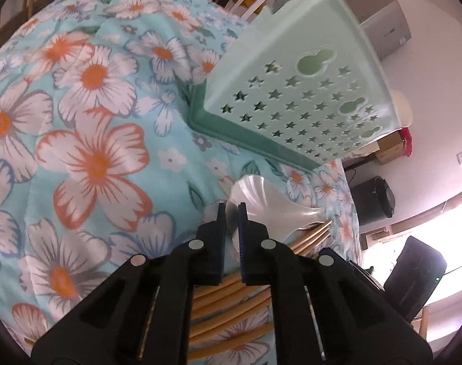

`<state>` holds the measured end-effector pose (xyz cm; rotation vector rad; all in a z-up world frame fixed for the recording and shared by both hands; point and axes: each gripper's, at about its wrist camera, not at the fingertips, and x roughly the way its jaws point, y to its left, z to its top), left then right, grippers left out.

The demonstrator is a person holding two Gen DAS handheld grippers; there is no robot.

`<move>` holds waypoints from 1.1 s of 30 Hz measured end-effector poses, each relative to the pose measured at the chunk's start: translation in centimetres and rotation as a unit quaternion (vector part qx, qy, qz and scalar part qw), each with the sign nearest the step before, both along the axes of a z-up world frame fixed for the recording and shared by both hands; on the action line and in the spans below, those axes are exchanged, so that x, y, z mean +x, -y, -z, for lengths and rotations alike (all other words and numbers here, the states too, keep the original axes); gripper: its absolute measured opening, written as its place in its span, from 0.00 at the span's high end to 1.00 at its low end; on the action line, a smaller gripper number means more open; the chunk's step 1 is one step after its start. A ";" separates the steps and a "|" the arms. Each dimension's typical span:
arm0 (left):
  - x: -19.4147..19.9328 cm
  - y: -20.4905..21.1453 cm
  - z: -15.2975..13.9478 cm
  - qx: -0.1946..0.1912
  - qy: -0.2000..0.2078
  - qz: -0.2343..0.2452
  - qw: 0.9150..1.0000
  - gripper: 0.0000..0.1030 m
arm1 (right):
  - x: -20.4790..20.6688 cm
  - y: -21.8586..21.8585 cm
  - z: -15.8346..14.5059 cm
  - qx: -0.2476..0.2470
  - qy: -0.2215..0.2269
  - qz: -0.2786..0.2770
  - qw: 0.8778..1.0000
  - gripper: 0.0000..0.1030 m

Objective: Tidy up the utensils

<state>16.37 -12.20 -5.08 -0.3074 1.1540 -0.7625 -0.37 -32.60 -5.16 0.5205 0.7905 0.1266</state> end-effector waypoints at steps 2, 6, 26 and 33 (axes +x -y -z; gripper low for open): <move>-0.2 -0.8 -0.7 -0.016 0.006 -0.007 1.000 0.96 | -0.2 0.0 -0.1 -0.007 -0.004 0.003 1.000 0.57; -0.8 -2.3 -2.7 -0.034 0.045 -0.023 0.998 0.98 | -0.6 -0.1 -0.4 -0.020 -0.010 0.008 1.000 0.57; -4.1 -13.9 -7.6 -0.049 0.174 -0.152 0.972 0.99 | 7.3 -8.2 -2.5 -0.170 -0.020 -0.115 0.979 0.57; -4.2 -15.4 -7.4 -0.055 0.182 -0.163 0.968 0.99 | 9.1 -11.7 -0.9 -0.230 -0.042 -0.142 0.962 0.57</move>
